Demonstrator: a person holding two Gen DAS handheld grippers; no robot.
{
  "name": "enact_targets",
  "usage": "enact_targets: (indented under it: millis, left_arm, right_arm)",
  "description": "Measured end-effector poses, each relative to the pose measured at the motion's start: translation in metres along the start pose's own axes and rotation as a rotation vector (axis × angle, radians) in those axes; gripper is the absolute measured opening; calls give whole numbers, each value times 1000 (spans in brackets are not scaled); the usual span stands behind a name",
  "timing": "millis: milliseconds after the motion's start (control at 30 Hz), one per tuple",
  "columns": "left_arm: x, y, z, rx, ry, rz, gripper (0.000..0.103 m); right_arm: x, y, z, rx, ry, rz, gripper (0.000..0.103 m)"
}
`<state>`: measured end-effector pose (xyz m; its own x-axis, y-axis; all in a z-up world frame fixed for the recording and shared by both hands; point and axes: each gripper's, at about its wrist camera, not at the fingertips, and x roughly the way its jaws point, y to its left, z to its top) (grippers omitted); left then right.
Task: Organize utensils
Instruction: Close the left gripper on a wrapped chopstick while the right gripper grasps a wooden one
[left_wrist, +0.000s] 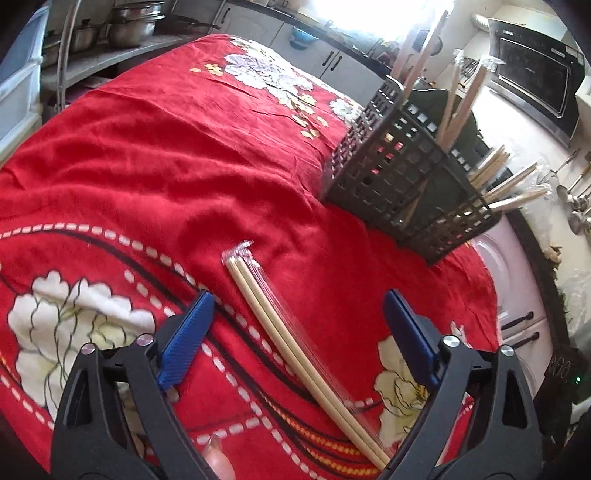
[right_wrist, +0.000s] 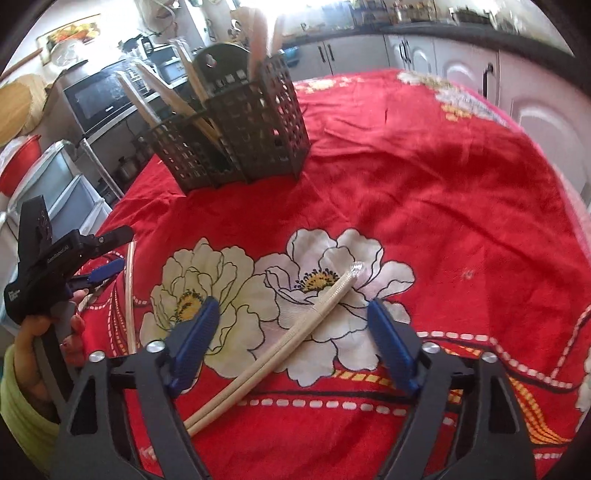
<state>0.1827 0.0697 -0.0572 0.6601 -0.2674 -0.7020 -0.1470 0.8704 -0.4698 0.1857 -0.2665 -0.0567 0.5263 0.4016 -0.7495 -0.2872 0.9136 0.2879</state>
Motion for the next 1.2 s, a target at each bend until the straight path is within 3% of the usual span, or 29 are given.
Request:
enact_targets:
  millis: [100,200,467,633,733,967,1200]
  left_arm:
    - [5,2,5,4,-2,15,77]
    - [9,4,10,2,-4,29,71]
    - [16,9,21,2,-14,91,42]
    - [15,10,20,15,-18,124,23]
    - [13,11,16,5,-11,94,11]
    - [-1,3,6,0,-8,-34,8]
    - [-30,-14,12,10,-47,-147,4]
  right_arm:
    - [6,-3,5,18,8,6,71]
    - [9,-6,8,46,12,21,63]
    - [18,-17,18,109,19,68,45]
    - [21,-24,23,145,21,72,27]
    - [22,-25,25,153,24,64,16]
    - [21,-22,29,173,20,106,13]
    - [2,4,37,107,-32,157,11]
